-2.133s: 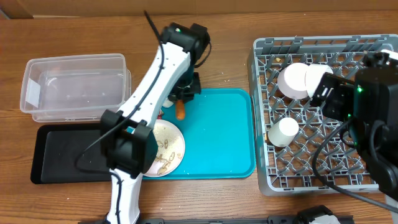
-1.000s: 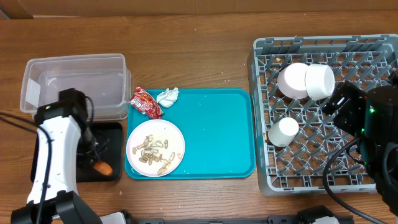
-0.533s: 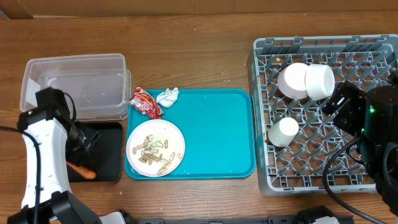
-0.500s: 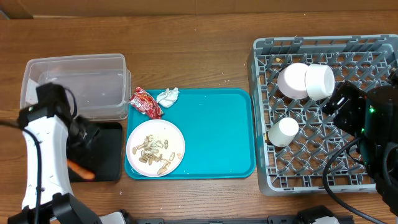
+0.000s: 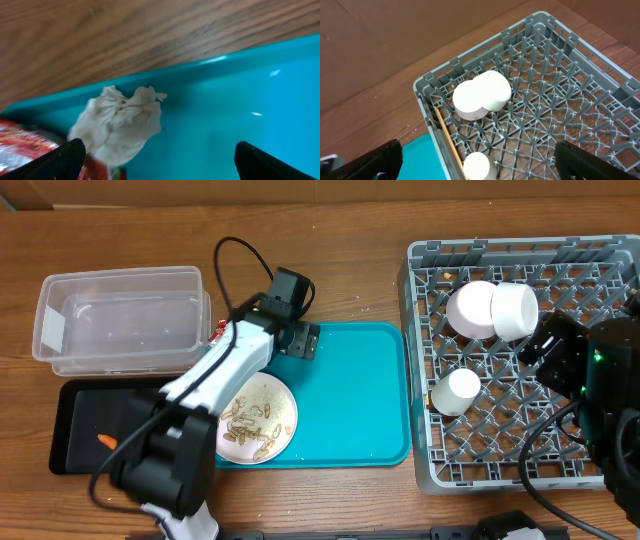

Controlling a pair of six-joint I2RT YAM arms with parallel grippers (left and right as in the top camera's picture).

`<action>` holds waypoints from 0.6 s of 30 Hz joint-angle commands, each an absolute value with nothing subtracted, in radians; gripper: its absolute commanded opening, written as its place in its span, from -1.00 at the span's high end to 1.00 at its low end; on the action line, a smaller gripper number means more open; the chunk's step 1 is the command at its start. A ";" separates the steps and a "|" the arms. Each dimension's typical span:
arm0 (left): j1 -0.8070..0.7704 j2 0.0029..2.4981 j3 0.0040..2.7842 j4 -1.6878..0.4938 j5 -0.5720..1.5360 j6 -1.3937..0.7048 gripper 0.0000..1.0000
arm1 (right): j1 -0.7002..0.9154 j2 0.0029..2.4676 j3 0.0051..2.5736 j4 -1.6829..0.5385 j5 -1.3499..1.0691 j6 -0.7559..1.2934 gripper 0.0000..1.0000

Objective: Sort waste into correct bins and load items into the dishwasher
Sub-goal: 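Grasp the white tissue with the left gripper and drop it in the clear bin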

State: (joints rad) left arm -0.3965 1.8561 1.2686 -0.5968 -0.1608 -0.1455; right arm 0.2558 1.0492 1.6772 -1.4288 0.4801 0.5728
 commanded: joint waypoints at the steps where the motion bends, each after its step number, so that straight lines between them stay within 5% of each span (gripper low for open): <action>1: -0.391 1.925 1.273 -0.543 -0.195 -0.097 -0.91 | 0.251 1.044 1.683 -1.424 0.496 0.577 -1.00; 5: -0.391 1.980 1.273 -0.543 -0.268 -0.089 -0.52 | 0.251 1.045 1.683 -1.424 0.496 0.577 -1.00; 7: -0.392 1.981 1.274 -0.549 -0.269 -0.089 0.13 | 0.251 1.044 1.683 -1.424 0.496 0.577 -1.00; 11: -0.393 1.940 1.403 -0.644 -0.265 -0.093 0.91 | 0.251 1.044 1.683 -1.424 0.496 0.577 -1.00; 14: -0.389 1.908 1.639 -0.855 -0.268 -0.094 0.92 | 0.251 1.045 1.683 -1.424 0.496 0.577 -1.00; 18: -0.249 1.907 1.807 -1.245 -0.475 -0.371 0.92 | 0.251 1.044 1.683 -1.424 0.496 0.577 -1.00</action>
State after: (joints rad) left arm -0.3557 1.9236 1.7767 -1.1618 -0.3199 -0.1867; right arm 0.2558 1.0492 1.6772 -1.4284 0.4797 0.5728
